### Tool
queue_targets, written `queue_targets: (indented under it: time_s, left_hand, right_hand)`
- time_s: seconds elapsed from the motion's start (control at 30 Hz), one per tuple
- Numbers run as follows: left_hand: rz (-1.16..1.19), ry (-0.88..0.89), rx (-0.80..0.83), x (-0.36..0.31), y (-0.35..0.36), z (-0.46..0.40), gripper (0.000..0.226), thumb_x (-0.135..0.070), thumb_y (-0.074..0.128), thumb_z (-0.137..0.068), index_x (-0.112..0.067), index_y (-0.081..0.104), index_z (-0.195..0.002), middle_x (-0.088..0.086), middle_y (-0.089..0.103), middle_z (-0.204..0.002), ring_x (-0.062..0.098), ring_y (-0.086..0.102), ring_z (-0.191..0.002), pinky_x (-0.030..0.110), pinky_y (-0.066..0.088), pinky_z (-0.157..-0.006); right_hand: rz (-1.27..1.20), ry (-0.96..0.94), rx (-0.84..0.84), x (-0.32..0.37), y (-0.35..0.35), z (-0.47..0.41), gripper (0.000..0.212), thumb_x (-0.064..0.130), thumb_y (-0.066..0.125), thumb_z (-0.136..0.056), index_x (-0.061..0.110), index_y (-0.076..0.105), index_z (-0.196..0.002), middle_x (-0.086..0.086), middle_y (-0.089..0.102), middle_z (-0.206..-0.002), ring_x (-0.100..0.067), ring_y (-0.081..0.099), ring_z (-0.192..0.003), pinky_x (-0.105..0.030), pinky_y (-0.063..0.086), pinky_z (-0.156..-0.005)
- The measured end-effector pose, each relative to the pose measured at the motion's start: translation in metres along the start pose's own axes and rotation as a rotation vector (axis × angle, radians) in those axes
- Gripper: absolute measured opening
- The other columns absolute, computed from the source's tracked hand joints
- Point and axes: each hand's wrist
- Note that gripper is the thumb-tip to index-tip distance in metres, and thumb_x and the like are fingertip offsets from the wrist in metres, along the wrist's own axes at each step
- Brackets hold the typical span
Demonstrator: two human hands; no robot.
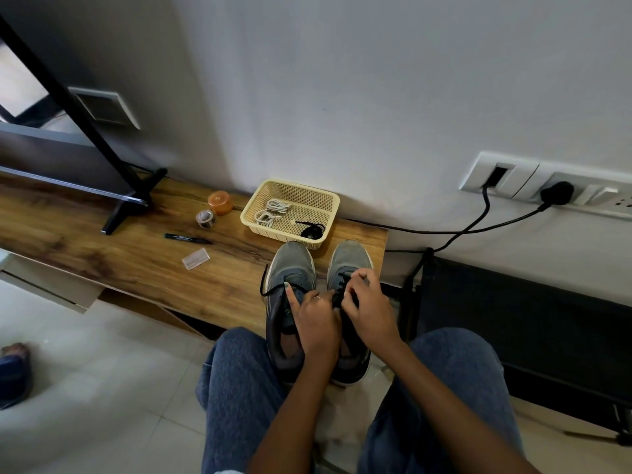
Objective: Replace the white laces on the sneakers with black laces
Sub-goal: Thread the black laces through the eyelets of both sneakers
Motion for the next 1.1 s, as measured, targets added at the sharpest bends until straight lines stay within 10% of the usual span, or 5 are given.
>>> queue_targets:
  time_s: [0.77, 0.9, 1.1]
  left_hand:
    - [-0.038, 0.010, 0.016, 0.001, 0.000, 0.001, 0.029, -0.013, 0.087, -0.053, -0.016, 0.072, -0.077, 0.003, 0.068, -0.069, 0.021, 0.069, -0.083, 0.048, 0.003, -0.113]
    - [-0.007, 0.000, 0.015, 0.002, 0.003, 0.003, 0.020, -0.012, 0.082, -0.060, -0.014, 0.071, -0.077, 0.002, 0.068, -0.071, 0.019, 0.068, -0.083, 0.049, 0.004, -0.116]
    - [-0.020, -0.019, 0.034, 0.002, 0.003, 0.001, 0.020, -0.011, 0.082, -0.059, -0.018, 0.070, -0.073, -0.002, 0.064, -0.065, 0.017, 0.066, -0.077, 0.048, 0.002, -0.116]
  right_hand:
    - [0.378, 0.128, 0.440, 0.023, -0.013, -0.058, 0.018, 0.020, 0.057, -0.093, 0.003, 0.063, -0.092, -0.015, 0.051, -0.098, -0.026, 0.054, -0.082, -0.031, 0.039, -0.067]
    - [0.272, 0.194, 0.517, 0.019, -0.015, -0.057, 0.024, 0.019, 0.054, -0.092, 0.005, 0.054, -0.074, -0.007, 0.043, -0.081, -0.025, 0.048, -0.094, -0.032, 0.036, -0.070]
    - [-0.071, 0.264, 0.500, 0.006, -0.022, -0.051, 0.045, 0.005, 0.051, -0.089, 0.011, 0.037, -0.047, -0.010, 0.036, -0.052, -0.005, 0.032, -0.062, -0.031, 0.039, -0.085]
Point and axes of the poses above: each hand's wrist, its own z-axis away from the middle knuckle, its own y-axis out of the palm, x = y × z
